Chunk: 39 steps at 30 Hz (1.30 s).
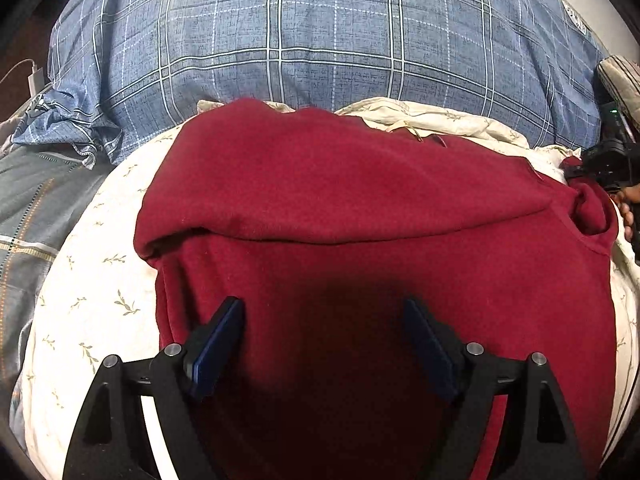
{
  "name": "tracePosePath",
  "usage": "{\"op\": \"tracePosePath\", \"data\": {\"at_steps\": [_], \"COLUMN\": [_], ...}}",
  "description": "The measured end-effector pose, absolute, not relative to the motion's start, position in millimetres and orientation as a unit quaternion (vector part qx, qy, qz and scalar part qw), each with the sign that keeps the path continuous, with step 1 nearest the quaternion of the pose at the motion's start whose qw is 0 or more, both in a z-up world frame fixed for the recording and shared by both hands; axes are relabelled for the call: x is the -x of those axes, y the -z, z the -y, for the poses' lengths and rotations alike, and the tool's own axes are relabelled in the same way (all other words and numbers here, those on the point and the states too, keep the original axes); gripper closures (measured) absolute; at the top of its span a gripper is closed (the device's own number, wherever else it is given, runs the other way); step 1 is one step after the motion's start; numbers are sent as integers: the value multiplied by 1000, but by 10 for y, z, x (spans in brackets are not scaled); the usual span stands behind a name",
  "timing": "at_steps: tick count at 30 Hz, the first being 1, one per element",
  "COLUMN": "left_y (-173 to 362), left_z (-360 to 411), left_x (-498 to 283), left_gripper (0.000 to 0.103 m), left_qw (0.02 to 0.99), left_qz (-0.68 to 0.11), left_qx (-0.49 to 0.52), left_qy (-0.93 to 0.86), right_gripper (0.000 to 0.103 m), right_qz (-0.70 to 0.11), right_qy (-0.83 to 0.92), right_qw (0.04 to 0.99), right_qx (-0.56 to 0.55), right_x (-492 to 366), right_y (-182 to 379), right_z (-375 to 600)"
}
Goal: Fold small clothes
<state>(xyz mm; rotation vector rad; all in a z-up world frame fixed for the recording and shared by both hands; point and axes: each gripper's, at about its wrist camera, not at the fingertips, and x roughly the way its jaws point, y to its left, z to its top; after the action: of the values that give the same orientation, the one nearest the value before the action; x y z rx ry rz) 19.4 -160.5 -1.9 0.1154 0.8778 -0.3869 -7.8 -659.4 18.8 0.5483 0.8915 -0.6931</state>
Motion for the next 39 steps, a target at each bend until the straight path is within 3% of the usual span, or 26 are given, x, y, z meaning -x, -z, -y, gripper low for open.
{"op": "tracePosePath", "data": {"at_steps": [8, 11, 14, 16, 17, 18, 22, 24, 25, 35, 38, 39], "left_y": [-237, -279, -308, -313, -314, -317, -397, -503, -568, -496, -300, -248], "left_z": [1307, 1216, 1158, 1136, 1132, 1130, 1135, 1128, 1146, 2002, 2205, 2256], "left_x": [-220, -190, -135, -116, -107, -98, -67, -48, -38, -726, -1009, -1073], "left_gripper": [22, 22, 22, 22, 22, 22, 22, 22, 21, 22, 33, 51], "left_qw": [892, 903, 906, 906, 906, 906, 906, 907, 909, 884, 872, 866], "left_qz": [-405, -390, -383, -381, -380, -379, -376, -367, -359, -409, -442, -453], "left_qx": [36, 24, 32, 37, 36, 35, 33, 40, 41, -49, -55, -57], "left_qy": [198, 178, 177, 181, 182, 182, 192, 202, 207, 221, 203, 202], "right_gripper": [92, 91, 83, 70, 56, 52, 50, 35, 32, 29, 29, 29], "right_qz": [-327, -332, -379, -422, -439, -443, -426, -403, -384, -330, -329, -329], "right_qy": [136, 45, -28, -43, -34, -29, -36, -27, -16, 34, 43, 49], "right_qw": [910, 923, 906, 884, 876, 874, 876, 889, 898, 912, 910, 909], "right_qx": [-217, -191, -187, -195, -195, -198, -223, -217, -213, -240, -247, -252], "right_x": [212, 129, 63, 30, 57, 62, 309, 426, 530, 753, 834, 867], "right_y": [-1124, -1161, -809, -464, -291, -238, -230, -342, -415, -493, -447, -426], "right_z": [5482, 4890, 4388, 4229, 4184, 4198, 4294, 4350, 4408, 4850, 4953, 5012]}}
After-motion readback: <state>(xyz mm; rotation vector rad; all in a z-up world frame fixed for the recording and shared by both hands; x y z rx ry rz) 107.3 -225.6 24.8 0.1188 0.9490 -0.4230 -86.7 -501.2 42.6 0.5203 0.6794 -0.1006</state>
